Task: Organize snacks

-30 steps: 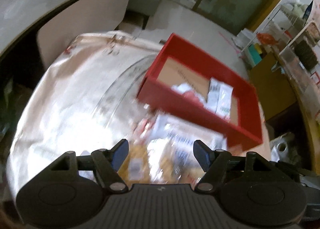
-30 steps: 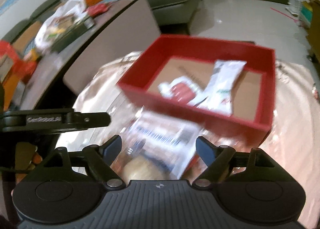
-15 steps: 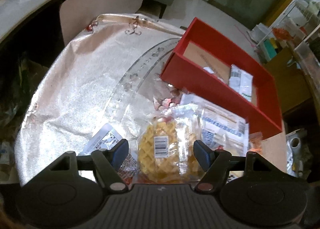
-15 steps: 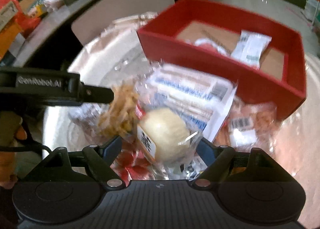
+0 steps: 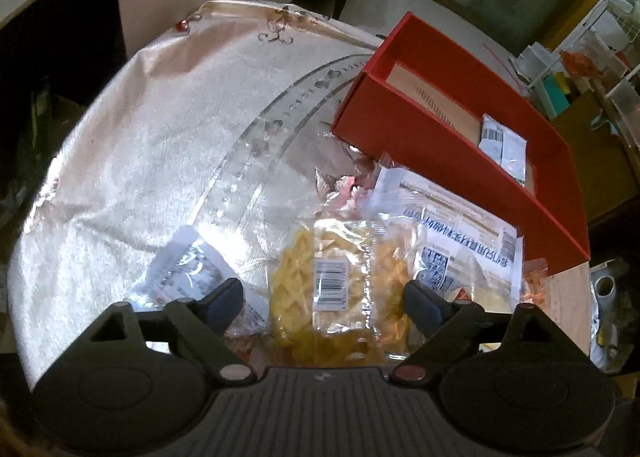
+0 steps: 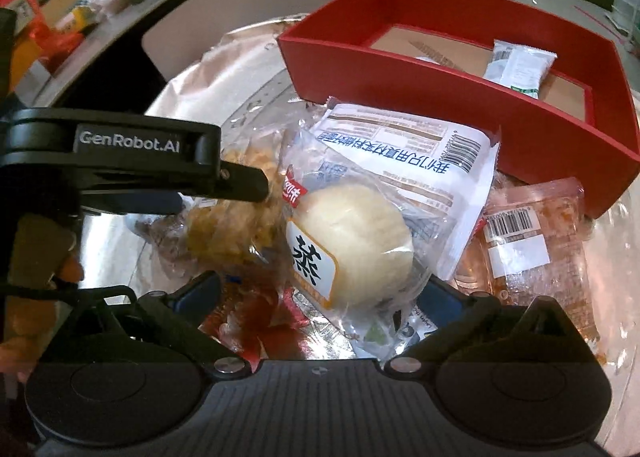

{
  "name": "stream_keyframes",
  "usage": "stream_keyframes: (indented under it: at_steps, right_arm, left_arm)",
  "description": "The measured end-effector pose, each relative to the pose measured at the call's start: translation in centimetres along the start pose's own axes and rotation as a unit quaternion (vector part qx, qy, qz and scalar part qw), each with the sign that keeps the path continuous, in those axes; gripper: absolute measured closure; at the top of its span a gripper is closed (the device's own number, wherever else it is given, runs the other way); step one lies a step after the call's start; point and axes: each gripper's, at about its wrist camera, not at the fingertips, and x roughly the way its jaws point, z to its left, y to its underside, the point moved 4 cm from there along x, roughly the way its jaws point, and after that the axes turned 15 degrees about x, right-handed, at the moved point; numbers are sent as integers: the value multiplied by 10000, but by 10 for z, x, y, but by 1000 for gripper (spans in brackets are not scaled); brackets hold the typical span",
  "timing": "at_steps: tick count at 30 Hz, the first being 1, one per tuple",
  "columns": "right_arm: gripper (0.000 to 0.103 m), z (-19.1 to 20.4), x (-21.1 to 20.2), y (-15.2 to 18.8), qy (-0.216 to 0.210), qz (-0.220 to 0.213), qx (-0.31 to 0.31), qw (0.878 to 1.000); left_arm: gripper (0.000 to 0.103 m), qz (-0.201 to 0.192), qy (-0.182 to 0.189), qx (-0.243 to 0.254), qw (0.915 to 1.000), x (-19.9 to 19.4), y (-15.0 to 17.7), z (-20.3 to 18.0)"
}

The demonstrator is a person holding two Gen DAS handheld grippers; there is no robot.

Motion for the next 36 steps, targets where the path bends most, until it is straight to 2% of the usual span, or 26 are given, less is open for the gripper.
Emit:
stream_keyframes:
  at_steps: [3,4,5,6,9,10,12,16,22,27,31,33,36]
  right_arm:
    - [0,5,1,4,82,-5,-354,9993]
    - [0,6,1,4,131,36,-422,9990]
    - [0,5,-1,3,197,65,-392,9990]
    - [5,3,-3,0,297,62,-304,9991]
    - [32,-7,-13,-6,450,-11,-37,9990]
    - [38,-12,-15,-7,413,-11,69,9991]
    - [40,-16,-16,-8,330,9,181,9993]
    - [43,-11,-20,-5,420,-33,13,9991]
    - [52,-8,-33,-8,179,-172,183,9995]
    - [51,-15,-30,-6,184,-144,362,9991]
    - [42,-12,-26,-12,70,-232,377,9990]
    - [34,-10,-26,-17,-68,-308,396,9987]
    - [38,-10,-13,-18,-27,-204,358,9991]
  left_arm:
    - [16,-82,-107,107,9999,5,2,-5]
    - [19,-101,-123,94,9998,6,2,-7]
    - [30,-99,-99,122,9998,6,2,-9]
    - [33,-70,-36,196,9998,6,1,-12]
    - [36,-26,-90,418,9991,4,2,-18]
    - [38,-12,-89,446,9990,3,2,-19]
    - [40,27,-42,438,9990,0,2,-18]
    - [46,28,11,398,9992,-6,4,-16]
    - [48,29,89,524,9986,-14,5,-19]
    - [48,33,132,638,9979,-17,6,-24]
    - [48,83,22,712,9974,-14,7,-24]
    - [48,108,11,713,9974,-11,8,-23]
    - [48,135,-89,754,9970,-8,8,-22]
